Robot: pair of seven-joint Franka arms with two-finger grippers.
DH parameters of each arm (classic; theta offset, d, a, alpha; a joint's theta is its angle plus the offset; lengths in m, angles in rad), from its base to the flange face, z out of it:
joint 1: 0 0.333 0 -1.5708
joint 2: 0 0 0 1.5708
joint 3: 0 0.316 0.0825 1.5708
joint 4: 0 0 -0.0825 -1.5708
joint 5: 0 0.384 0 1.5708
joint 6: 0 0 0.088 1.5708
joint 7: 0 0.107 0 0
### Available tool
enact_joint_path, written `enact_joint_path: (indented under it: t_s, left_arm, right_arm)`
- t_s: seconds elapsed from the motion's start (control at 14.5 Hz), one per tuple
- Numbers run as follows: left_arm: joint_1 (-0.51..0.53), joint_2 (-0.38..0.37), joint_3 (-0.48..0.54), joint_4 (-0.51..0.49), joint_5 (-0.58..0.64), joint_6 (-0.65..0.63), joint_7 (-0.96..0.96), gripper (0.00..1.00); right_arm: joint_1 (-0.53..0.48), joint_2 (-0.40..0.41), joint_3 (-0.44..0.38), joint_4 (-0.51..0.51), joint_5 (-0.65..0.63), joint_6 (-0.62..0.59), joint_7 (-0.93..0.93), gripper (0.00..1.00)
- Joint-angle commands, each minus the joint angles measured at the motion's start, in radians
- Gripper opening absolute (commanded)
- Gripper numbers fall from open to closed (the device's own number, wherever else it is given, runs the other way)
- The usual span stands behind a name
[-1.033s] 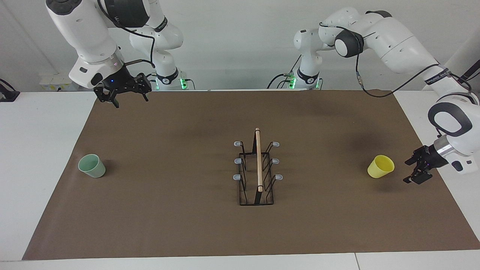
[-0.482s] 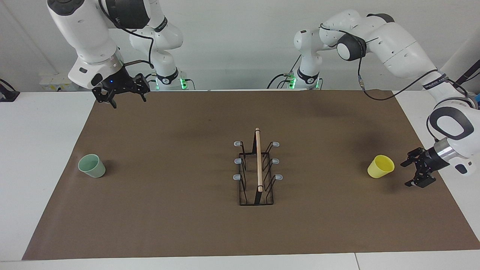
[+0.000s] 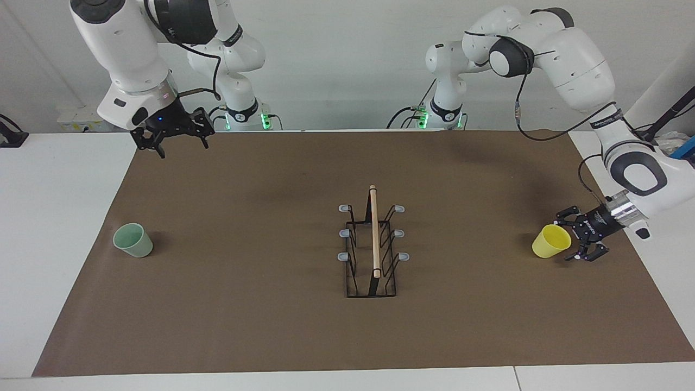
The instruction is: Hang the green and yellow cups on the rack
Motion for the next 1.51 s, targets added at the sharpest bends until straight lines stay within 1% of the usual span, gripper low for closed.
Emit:
enact_joint_path:
  t_s: [0.0,0.07,0.14,0.21,0.28,0.34,0.48,0.55,0.62,0.69,0.76,0.83,0.9,1.03,1.17,1.24,1.38,1.45]
  left_arm:
    - [-0.026,-0.080,0.003,-0.140,-0.078,0.036,0.001,1.00]
    - [-0.030,-0.093,0.003,-0.161,-0.093,0.036,0.001,1.00]
    - [-0.042,-0.104,0.003,-0.186,-0.113,0.038,0.003,1.00]
    - [-0.046,-0.107,0.003,-0.192,-0.119,0.050,-0.003,0.93]
    - [-0.061,-0.105,0.003,-0.192,-0.119,0.077,-0.013,0.84]
    - [-0.070,-0.102,0.003,-0.194,-0.119,0.106,-0.026,0.79]
    - [-0.090,-0.101,0.003,-0.194,-0.119,0.128,-0.046,0.78]
    - [-0.096,-0.101,0.003,-0.192,-0.119,0.137,-0.051,0.78]
    - [-0.098,-0.101,0.003,-0.192,-0.121,0.140,-0.053,0.78]
    - [-0.102,-0.101,0.003,-0.192,-0.123,0.142,-0.053,0.75]
    - [-0.102,-0.104,0.002,-0.191,-0.126,0.140,-0.051,0.41]
    - [-0.104,-0.104,-0.001,-0.186,-0.127,0.142,-0.051,0.23]
    - [-0.110,-0.107,-0.001,-0.182,-0.127,0.142,-0.051,0.00]
    - [-0.110,-0.108,-0.003,-0.159,-0.129,0.143,-0.048,0.00]
    - [-0.118,-0.117,-0.004,-0.104,-0.118,0.159,-0.053,0.00]
    - [-0.122,-0.122,-0.004,-0.070,-0.113,0.148,-0.059,0.00]
    - [-0.125,-0.139,-0.003,-0.034,-0.098,0.143,-0.069,0.00]
    - [-0.135,-0.151,-0.003,-0.019,-0.054,0.131,-0.066,0.00]
  right_arm:
    - [-0.006,0.004,0.012,-0.008,-0.077,0.005,-0.072,1.00]
    - [0.015,0.001,0.014,-0.040,-0.126,0.023,-0.097,1.00]
    - [0.066,-0.007,0.014,-0.107,-0.185,0.075,-0.099,1.00]
    - [0.087,-0.032,0.014,-0.198,-0.231,0.141,-0.100,1.00]
    - [0.094,-0.045,0.014,-0.260,-0.253,0.182,-0.105,1.00]
    - [0.097,-0.033,0.014,-0.277,-0.284,0.192,-0.109,1.00]
    - [0.100,0.021,0.014,-0.279,-0.366,0.197,-0.178,1.00]
    - [0.130,0.056,0.014,-0.276,-0.450,0.206,-0.229,1.00]
    - [0.164,0.073,0.014,-0.290,-0.551,0.225,-0.279,1.00]
    - [0.170,0.085,0.014,-0.316,-0.622,0.256,-0.337,1.00]
    - [0.160,0.085,0.014,-0.346,-0.663,0.322,-0.422,1.00]
    - [0.137,0.088,0.014,-0.366,-0.683,0.382,-0.500,1.00]
    - [0.111,0.102,0.014,-0.373,-0.713,0.422,-0.554,1.00]
    - [0.083,0.139,0.014,-0.377,-0.773,0.472,-0.609,1.00]
    - [0.066,0.151,0.014,-0.396,-0.856,0.479,-0.646,1.00]
    - [0.066,0.150,0.012,-0.426,-0.905,0.515,-0.674,1.00]
    - [0.023,0.153,0.014,-0.486,-1.052,0.639,-0.735,1.00]
    - [0.017,0.159,0.014,-0.508,-1.097,0.666,-0.735,1.00]
